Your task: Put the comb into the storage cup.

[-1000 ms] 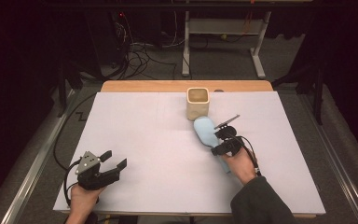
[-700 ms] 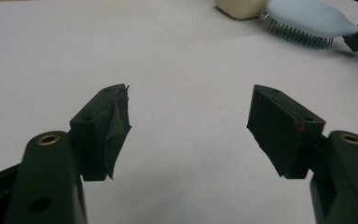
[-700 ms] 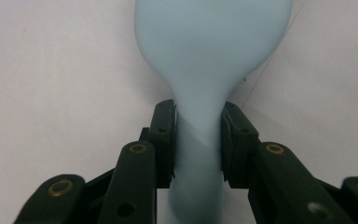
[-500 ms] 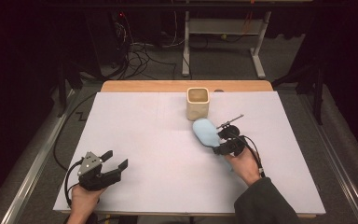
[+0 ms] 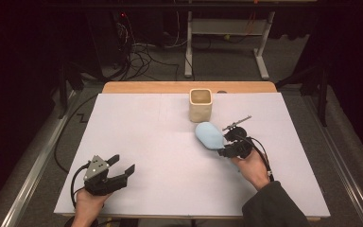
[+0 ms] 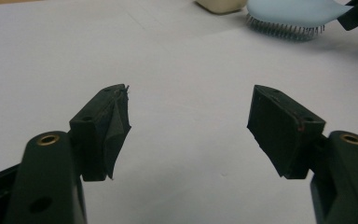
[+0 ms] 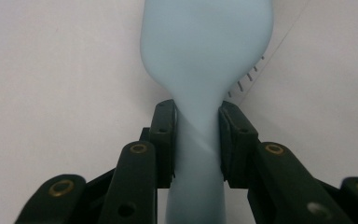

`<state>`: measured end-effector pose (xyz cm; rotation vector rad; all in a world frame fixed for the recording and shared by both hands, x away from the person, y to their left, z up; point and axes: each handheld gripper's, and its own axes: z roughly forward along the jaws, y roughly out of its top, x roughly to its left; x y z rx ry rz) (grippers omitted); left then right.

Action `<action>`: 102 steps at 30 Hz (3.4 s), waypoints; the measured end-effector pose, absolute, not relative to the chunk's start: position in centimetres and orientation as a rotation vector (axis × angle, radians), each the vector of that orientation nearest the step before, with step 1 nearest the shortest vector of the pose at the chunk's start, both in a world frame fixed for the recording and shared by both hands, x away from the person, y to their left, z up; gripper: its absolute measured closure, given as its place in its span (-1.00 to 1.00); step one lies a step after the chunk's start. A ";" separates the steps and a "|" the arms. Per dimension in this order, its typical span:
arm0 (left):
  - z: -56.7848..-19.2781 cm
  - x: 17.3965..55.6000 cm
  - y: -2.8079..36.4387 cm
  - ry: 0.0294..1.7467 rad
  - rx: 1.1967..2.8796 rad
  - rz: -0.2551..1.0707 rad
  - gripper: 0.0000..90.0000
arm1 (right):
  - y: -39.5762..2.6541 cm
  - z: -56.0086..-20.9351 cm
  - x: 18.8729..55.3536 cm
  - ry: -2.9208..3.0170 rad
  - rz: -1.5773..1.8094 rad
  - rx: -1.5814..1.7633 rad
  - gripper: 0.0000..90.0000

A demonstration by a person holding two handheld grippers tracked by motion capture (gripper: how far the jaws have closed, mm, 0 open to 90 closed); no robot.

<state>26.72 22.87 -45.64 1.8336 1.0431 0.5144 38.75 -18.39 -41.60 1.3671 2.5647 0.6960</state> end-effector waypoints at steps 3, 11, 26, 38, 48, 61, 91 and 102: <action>-45.5 26.6 22.5 1.031 1.840 0.507 -0.34 | -18.4 -41.5 38.6 2.571 0.706 1.349 0.58; -45.3 26.4 22.0 1.033 1.815 0.486 -0.35 | -18.8 -40.9 38.3 2.574 0.754 1.324 0.58; -45.1 26.6 21.0 1.004 1.828 0.455 -0.35 | -19.1 -39.6 36.4 2.565 0.830 1.266 0.58; -44.9 27.0 19.7 0.997 1.853 0.439 -0.39 | -18.8 -39.3 35.4 2.580 0.878 1.225 0.58; -44.8 27.5 18.5 0.979 1.890 0.394 -0.42 | -18.6 -39.2 34.5 2.587 0.905 1.208 0.58; -44.2 28.2 16.7 0.931 1.897 0.360 -0.42 | -18.1 -39.0 33.7 2.607 0.933 1.154 0.58; -44.3 30.1 12.2 0.848 1.947 0.271 -0.52 | -17.3 -38.5 32.5 2.631 0.981 1.096 0.58; -44.2 30.8 10.9 0.818 1.955 0.228 -0.56 | -17.0 -38.1 32.3 2.636 1.017 1.046 0.58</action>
